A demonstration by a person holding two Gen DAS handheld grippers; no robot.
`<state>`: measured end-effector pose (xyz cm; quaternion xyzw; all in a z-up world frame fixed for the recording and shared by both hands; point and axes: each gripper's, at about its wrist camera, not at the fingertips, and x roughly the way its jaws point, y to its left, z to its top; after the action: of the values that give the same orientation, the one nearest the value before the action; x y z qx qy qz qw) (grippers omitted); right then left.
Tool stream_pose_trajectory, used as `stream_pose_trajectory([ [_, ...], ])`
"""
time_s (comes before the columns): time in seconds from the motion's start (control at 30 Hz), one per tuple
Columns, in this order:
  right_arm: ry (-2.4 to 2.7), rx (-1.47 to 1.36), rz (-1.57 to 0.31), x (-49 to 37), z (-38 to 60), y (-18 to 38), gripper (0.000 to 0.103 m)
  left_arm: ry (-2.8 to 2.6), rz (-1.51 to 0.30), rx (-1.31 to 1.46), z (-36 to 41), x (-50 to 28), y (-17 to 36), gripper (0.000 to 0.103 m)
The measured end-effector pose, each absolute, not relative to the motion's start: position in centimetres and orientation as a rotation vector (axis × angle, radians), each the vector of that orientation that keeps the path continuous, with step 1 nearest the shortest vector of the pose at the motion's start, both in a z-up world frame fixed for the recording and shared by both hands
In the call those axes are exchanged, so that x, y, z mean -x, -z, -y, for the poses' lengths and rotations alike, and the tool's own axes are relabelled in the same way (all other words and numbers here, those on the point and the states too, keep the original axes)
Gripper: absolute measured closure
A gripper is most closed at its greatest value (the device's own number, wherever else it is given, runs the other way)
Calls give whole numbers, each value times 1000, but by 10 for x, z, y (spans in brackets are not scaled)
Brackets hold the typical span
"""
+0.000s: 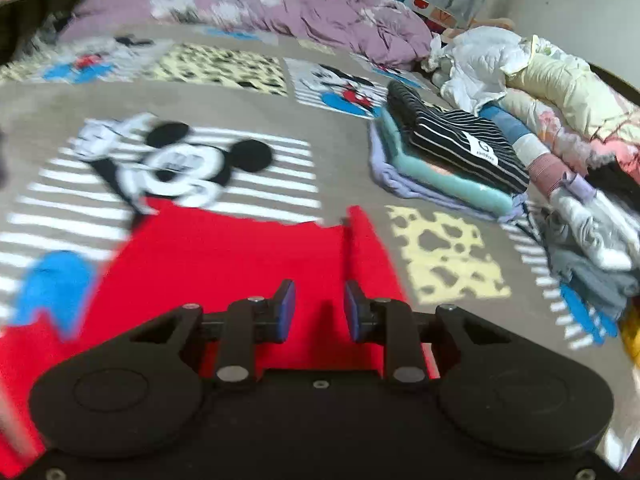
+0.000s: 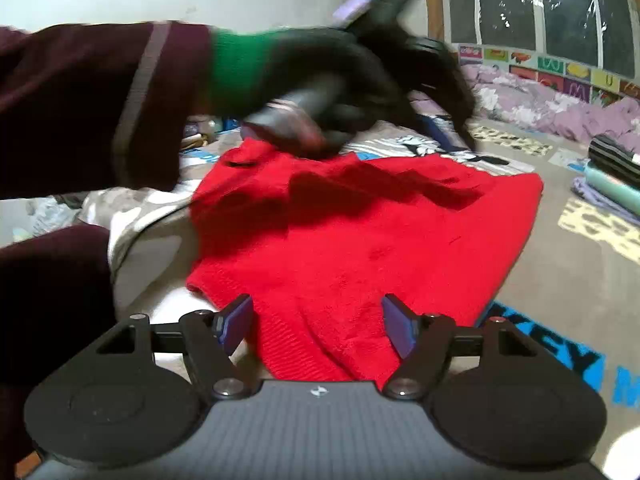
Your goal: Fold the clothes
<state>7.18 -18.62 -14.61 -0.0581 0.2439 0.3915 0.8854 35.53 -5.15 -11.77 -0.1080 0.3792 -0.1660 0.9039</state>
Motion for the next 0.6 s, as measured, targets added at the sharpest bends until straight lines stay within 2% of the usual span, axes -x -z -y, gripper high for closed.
stream_pose_trajectory([
  [0.33, -852, 49, -527, -76, 193, 145, 32, 384, -828, 400, 63, -393, 136, 80],
  [0.4, -854, 44, -528, -75, 193, 146, 32, 384, -821, 384, 63, -392, 136, 100],
  [0.6, -857, 38, -531, -73, 191, 143, 32, 326, -783, 347, 55, -384, 133, 103],
])
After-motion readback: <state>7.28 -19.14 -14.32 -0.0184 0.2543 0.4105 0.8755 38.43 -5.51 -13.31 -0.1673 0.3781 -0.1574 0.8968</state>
